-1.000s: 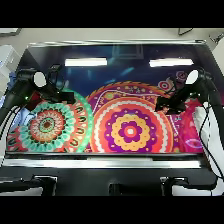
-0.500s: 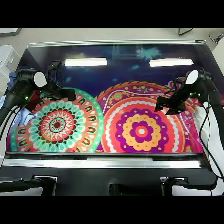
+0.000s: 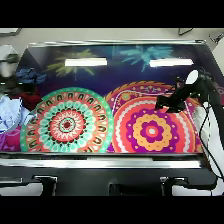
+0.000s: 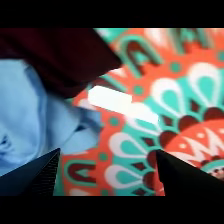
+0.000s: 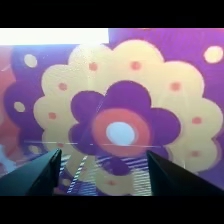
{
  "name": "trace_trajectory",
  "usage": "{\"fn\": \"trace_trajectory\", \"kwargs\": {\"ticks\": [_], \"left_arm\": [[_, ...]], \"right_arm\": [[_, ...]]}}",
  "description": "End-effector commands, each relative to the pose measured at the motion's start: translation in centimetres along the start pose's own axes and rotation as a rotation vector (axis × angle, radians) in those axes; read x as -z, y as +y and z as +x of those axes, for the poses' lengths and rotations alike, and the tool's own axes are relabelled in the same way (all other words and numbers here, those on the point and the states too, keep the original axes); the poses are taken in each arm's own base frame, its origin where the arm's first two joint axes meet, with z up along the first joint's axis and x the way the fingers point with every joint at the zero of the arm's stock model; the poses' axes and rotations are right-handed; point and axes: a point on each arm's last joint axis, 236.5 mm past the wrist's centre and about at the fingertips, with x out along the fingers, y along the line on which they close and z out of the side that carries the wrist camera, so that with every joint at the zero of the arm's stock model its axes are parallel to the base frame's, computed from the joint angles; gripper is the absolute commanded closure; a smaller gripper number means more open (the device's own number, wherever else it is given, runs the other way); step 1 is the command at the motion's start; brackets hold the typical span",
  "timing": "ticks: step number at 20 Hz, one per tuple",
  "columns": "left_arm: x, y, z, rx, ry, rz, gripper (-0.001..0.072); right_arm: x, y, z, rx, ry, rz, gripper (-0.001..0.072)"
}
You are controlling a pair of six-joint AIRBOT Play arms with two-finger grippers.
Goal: Fold the clothes and pants, and hang the long-sleeved shirts on hangers.
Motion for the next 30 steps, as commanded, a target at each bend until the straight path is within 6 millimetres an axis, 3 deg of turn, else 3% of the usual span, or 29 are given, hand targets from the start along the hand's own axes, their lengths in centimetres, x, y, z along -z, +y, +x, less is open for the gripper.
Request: {"fn": "trace_trajectory", "kwargs": {"ticks": [1,5,7,12,15,17,18,19,20,22,24,26,27,28,30], "left_arm": [[3.8,9.3,3.1,0.072,0.148,-0.396,-0.0002],[5.8,15.9,7.2,0.076,0.116,-0.611,-0.0002],[5.9,17.4,9.4,0.072,0.100,-0.631,-0.0002],[3.9,13.8,14.8,0.217,0.086,-0.554,-0.0003],[5.1,12.3,17.5,0.235,0.156,-0.540,-0.0002],[6.2,11.5,18.4,0.247,0.210,-0.533,0.0005],[6.7,11.2,18.3,0.252,0.233,-0.527,0.0040],[7.0,11.0,17.9,0.258,0.251,-0.521,0.0401],[7.2,10.9,17.1,0.264,0.258,-0.494,0.0676],[5.7,11.9,13.9,0.251,0.181,-0.478,0.0676],[2.7,13.9,8.9,0.217,0.025,-0.495,0.0676],[-0.7,16.0,1.5,0.184,-0.186,-0.554,0.0676],[-2.3,16.1,-3.0,0.197,-0.310,-0.578,0.0676],[-3.3,15.2,-7.5,0.228,-0.416,-0.573,0.0677],[-3.8,11.3,-16.9,0.318,-0.596,-0.501,0.0676]], "right_arm": [[-0.1,0.1,0.0,-0.004,-0.002,0.000,0.0166],[-0.1,0.1,0.0,-0.004,-0.005,0.004,0.0163],[-0.1,0.1,0.0,-0.004,-0.003,0.004,0.0162],[0.0,0.5,0.0,-0.020,0.000,0.021,0.0143],[1.2,0.9,0.0,-0.037,0.051,0.041,0.0143],[2.2,1.0,-0.1,-0.039,0.097,0.056,0.0143],[2.7,1.0,-0.1,-0.038,0.118,0.057,0.0144],[3.2,1.0,-0.2,-0.036,0.138,0.057,0.0144],[3.6,0.9,-0.2,-0.034,0.154,0.056,0.0144],[3.9,0.9,-0.3,-0.033,0.165,0.056,0.0145],[3.8,0.9,-0.3,-0.033,0.165,0.056,0.0145],[3.8,0.9,-0.3,-0.033,0.165,0.055,0.0145],[3.9,0.9,-0.3,-0.033,0.166,0.055,0.0145],[3.9,0.9,-0.3,-0.034,0.167,0.056,0.0147],[4.2,0.9,-0.3,-0.032,0.179,0.054,0.0157]]}}
